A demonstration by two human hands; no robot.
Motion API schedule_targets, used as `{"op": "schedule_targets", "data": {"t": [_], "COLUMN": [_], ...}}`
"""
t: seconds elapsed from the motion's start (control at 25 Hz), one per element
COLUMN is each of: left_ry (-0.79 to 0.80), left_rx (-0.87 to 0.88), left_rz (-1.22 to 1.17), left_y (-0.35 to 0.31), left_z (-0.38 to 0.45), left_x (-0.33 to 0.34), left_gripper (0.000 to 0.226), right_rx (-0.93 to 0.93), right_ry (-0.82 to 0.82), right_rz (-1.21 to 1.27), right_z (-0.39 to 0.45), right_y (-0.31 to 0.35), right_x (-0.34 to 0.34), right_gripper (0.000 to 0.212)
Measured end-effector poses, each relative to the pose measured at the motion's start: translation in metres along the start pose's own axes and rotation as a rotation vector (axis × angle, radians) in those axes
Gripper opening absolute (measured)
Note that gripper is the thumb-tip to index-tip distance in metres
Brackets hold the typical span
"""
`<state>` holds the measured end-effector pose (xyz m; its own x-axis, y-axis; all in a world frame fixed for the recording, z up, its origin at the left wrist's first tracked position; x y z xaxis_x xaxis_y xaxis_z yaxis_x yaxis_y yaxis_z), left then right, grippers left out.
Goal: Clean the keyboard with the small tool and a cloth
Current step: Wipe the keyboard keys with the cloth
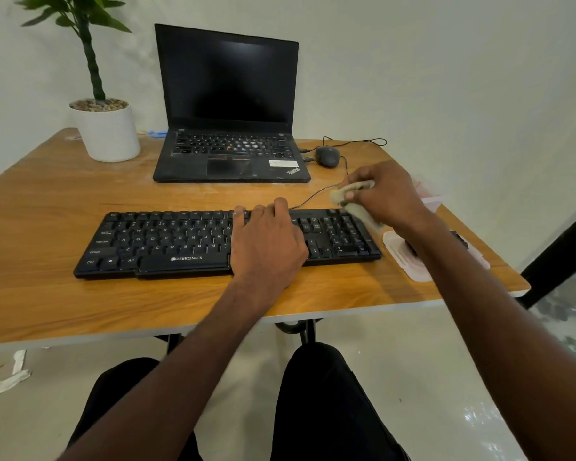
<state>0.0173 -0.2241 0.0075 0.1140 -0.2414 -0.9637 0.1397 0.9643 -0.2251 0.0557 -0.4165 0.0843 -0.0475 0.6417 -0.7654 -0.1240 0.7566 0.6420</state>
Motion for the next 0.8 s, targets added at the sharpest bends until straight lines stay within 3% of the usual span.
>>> {"op": "schedule_targets", "data": {"t": [0.08,0.16,0.28,0.44,0.6,0.68,0.8], "left_ry": [-0.020,-0.067,-0.176,-0.229,0.074,0.236,0.342], "left_rx": [0.012,0.021,0.056,0.028,-0.074,-0.064,0.018], "left_rz": [-0.019,-0.086,-0.113,-0.116,-0.427,-0.644,-0.728], "left_y": [0.000,0.002,0.019,0.110,0.239,0.264,0.272], "left_z": [-0.001,-0.006,-0.018,-0.033,-0.051,-0.066,-0.070], "left_x": [-0.001,-0.007,-0.030,-0.080,-0.086,-0.073,-0.063], "left_gripper": [0.033,0.033,0.034,0.038,0.082,0.106,0.127], "right_rx": [-0.053,-0.023,0.042,0.011,-0.102,-0.150,-0.241], "right_ry": [-0.070,0.029,0.223,0.368,0.349,0.350,0.381], "right_rz": [0.242,0.496,0.530,0.574,0.535,0.498,0.363], "right_z": [-0.006,-0.009,-0.008,-0.009,-0.010,-0.006,0.003], "right_y": [0.005,0.010,0.019,0.038,0.067,0.085,0.121], "right_x": [-0.010,-0.005,0.018,0.061,0.092,0.108,0.133], "right_gripper": [0.018,0.024,0.044,0.032,0.033,0.034,0.029]}}
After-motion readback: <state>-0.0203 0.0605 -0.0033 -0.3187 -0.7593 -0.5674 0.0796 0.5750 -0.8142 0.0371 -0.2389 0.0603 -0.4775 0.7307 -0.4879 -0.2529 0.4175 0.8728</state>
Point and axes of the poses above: each hand's wrist, its own z-axis towards the middle knuckle, its own x-axis out of the palm, y = z × x, the point moved 5 cm from there along z, towards the middle knuckle, and after that the axes turned 15 degrees about y, right-handed, at the moved point
